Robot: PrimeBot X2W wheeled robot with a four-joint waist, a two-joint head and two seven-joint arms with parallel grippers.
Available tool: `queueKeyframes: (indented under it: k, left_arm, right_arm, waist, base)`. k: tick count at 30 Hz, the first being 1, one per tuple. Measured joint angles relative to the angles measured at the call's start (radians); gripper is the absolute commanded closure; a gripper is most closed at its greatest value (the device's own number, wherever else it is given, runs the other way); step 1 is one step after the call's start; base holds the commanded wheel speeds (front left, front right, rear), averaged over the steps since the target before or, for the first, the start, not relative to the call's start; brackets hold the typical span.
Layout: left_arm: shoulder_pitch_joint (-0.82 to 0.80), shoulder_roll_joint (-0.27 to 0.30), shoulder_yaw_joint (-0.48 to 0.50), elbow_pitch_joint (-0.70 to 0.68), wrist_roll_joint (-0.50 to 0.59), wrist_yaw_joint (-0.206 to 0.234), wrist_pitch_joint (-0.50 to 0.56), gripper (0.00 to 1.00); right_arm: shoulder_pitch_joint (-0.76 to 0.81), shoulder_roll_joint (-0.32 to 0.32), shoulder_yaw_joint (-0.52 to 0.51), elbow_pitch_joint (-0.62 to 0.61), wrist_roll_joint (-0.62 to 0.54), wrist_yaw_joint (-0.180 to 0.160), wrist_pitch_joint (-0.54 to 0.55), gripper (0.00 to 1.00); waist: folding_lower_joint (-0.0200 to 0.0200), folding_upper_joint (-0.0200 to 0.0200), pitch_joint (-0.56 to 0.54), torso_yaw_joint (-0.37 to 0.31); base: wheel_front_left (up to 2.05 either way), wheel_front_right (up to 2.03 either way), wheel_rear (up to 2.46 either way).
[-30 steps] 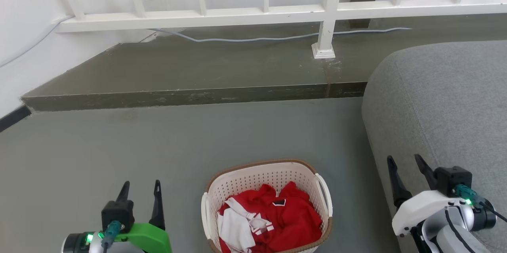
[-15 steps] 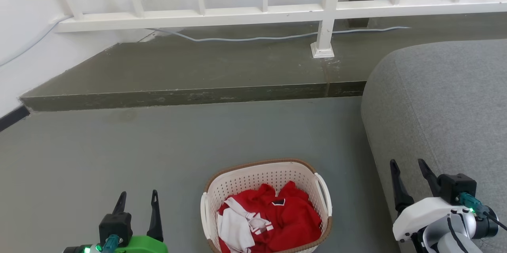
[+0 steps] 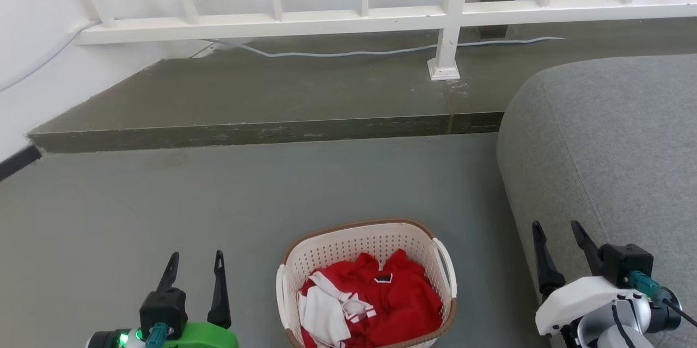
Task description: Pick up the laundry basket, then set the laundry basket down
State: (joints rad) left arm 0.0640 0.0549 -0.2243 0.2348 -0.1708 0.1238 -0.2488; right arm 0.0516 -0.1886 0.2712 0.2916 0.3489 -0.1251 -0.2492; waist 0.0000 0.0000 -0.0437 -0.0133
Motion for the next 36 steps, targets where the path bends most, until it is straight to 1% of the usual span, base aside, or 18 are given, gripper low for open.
queueKeyframes:
  k: [12, 13, 18, 23, 28, 29, 36]
  left_arm:
    - [0.042, -0.001, -0.012, -0.019, 0.0, 0.0, 0.0, 0.0]
    - [0.043, -0.001, -0.015, -0.022, 0.003, 0.0, 0.0, 1.0]
    - [0.054, -0.007, -0.017, 0.002, -0.003, -0.002, 0.002, 1.0]
    - [0.06, -0.007, -0.016, 0.002, -0.024, -0.01, 0.002, 1.0]
    - [0.06, -0.007, -0.016, -0.006, -0.083, -0.019, 0.002, 1.0]
    - [0.06, -0.007, -0.016, -0.013, -0.116, -0.02, 0.009, 1.0]
    - [0.06, -0.007, -0.002, -0.023, -0.241, -0.042, 0.027, 1.0]
  right_arm:
    - [0.012, 0.01, -0.014, -0.021, -0.014, 0.0, 0.0, 0.0]
    - [0.016, 0.013, -0.017, -0.022, -0.014, 0.0, 0.0, 1.0]
    - [0.04, 0.032, -0.014, 0.001, -0.008, 0.003, 0.003, 1.0]
    - [0.041, 0.034, -0.026, 0.001, 0.02, 0.011, 0.005, 1.0]
    - [0.04, 0.039, -0.044, 0.001, 0.076, 0.023, 0.023, 1.0]
    - [0.039, 0.041, -0.051, 0.001, 0.101, 0.028, 0.032, 1.0]
    - [0.037, 0.049, -0.073, 0.0, 0.22, 0.04, 0.058, 1.0]
  waist:
    - [0.0, 0.0, 0.002, -0.001]
    - [0.0, 0.0, 0.003, -0.002]
    - [0.0, 0.0, 0.003, -0.002]
    - [0.0, 0.0, 0.005, -0.001]
    - [0.0, 0.0, 0.007, 0.0]
    - [0.0, 0.0, 0.008, 0.0]
    - [0.0, 0.0, 0.011, 0.001]
  base:
    - [0.0, 0.0, 0.0]
    - [0.0, 0.0, 0.0]
    - [0.0, 0.0, 0.0]
    - [0.0, 0.0, 0.0]
    - [0.0, 0.0, 0.0]
    - [0.0, 0.0, 0.0]
    - [0.0, 0.0, 0.0]
